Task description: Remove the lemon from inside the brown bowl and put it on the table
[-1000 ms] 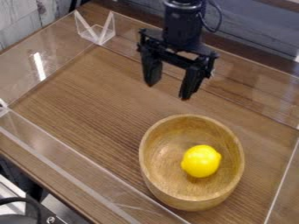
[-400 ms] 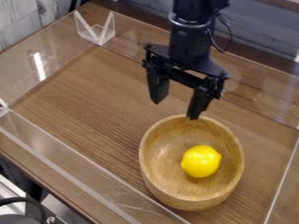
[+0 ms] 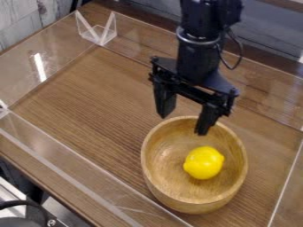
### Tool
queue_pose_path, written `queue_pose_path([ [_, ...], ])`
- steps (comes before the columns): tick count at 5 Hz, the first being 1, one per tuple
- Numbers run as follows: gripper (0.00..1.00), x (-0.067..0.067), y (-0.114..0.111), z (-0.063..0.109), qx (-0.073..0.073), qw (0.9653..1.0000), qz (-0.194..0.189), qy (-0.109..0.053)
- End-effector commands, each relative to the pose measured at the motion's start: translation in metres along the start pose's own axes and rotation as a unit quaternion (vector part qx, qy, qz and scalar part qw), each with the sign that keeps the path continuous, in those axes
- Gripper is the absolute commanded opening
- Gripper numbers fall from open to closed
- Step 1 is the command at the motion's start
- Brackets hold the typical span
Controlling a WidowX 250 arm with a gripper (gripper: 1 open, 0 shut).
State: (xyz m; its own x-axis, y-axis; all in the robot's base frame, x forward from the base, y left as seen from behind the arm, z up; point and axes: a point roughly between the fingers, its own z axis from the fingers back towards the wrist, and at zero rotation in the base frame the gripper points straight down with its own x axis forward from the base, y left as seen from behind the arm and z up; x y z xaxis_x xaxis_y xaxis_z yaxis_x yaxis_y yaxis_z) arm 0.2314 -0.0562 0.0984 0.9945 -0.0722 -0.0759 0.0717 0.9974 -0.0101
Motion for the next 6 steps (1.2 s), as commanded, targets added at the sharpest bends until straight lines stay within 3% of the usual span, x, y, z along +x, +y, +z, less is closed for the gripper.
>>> queue_pose_path([
  [1,1.0,0.0,-0.007,0.01,-0.002,0.9993,-0.003,-0.036],
  [6,1.0,-0.016,-0.031,-0.008,-0.01,0.9983,-0.02,-0.053],
])
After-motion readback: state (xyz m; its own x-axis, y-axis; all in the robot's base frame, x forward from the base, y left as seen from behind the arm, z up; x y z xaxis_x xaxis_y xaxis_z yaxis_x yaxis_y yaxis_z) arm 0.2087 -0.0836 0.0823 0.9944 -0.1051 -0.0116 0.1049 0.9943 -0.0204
